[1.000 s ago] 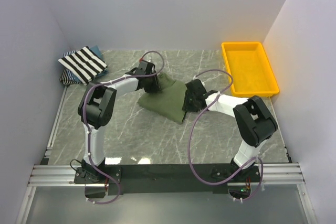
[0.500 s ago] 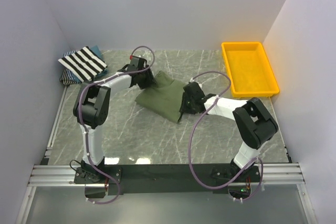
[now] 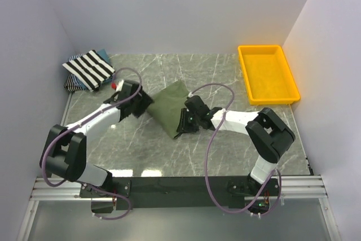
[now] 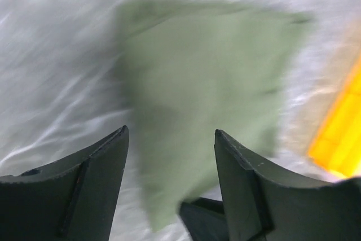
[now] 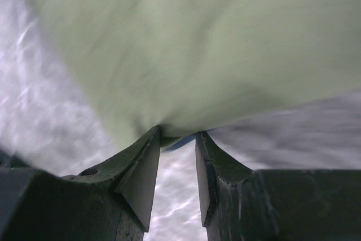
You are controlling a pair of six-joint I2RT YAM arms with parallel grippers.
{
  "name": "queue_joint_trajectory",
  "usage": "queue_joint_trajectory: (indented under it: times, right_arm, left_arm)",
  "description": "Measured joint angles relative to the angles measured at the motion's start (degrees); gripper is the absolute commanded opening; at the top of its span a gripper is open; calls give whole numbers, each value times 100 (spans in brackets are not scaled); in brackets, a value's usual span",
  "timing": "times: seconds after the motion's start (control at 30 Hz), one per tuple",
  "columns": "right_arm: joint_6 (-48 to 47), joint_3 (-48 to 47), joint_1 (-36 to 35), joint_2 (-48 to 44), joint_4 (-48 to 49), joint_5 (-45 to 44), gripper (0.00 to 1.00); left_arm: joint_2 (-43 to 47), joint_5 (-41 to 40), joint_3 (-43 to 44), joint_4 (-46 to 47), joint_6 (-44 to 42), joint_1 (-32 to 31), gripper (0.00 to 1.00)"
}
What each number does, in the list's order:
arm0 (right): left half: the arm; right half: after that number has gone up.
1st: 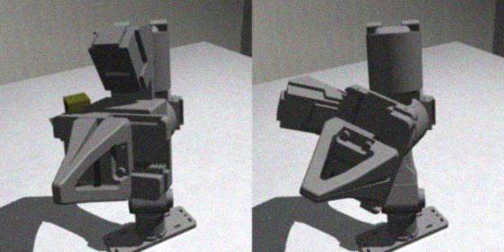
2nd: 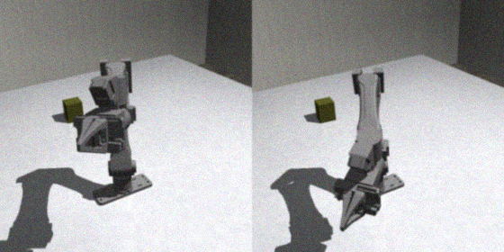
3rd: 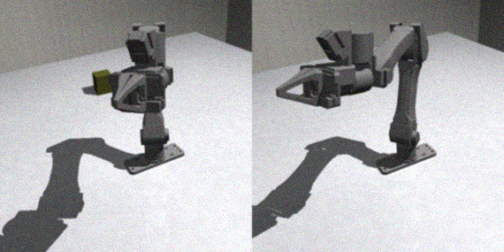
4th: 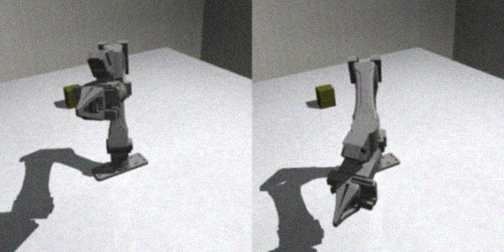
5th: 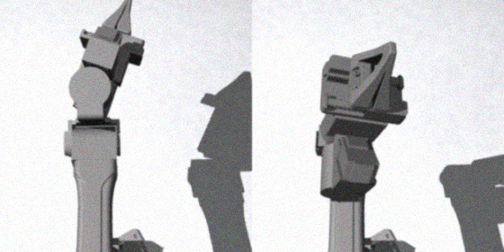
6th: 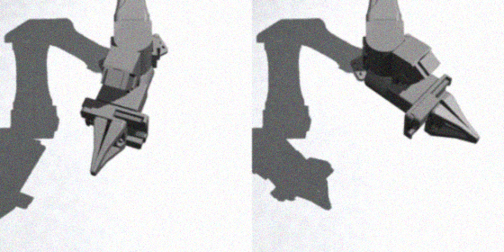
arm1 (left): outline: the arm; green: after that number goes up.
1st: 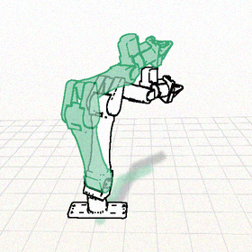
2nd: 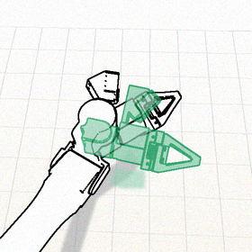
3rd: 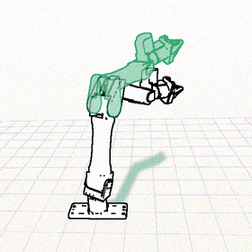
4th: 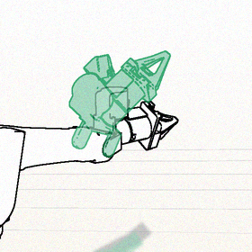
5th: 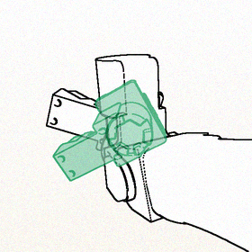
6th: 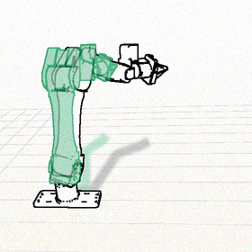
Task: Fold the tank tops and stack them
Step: Fold the tank top, then neatly place the folded tank top to the corner
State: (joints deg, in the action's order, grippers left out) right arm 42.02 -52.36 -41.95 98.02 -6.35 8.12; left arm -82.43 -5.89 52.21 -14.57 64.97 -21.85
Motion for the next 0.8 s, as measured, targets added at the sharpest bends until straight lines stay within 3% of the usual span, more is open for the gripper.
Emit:
queue_joint_trajectory:
  times: [0.2,0.33,0.6,0.8]
  right_arm:
    - [184,70,-151,33,243,339,39]
    - [199,127,-151,31,275,389,39]
    - [140,140,-160,-212,149,332,39]
    - [0,96,-256,-660,-155,63,39]
  left_arm:
    - [-144,461,-1152,271,319,2,71]
    - [-138,1025,-1624,1296,470,13,69]
    - [-667,1746,-2072,3156,855,15,66]
    - [-837,1792,-2057,3390,964,7,64]
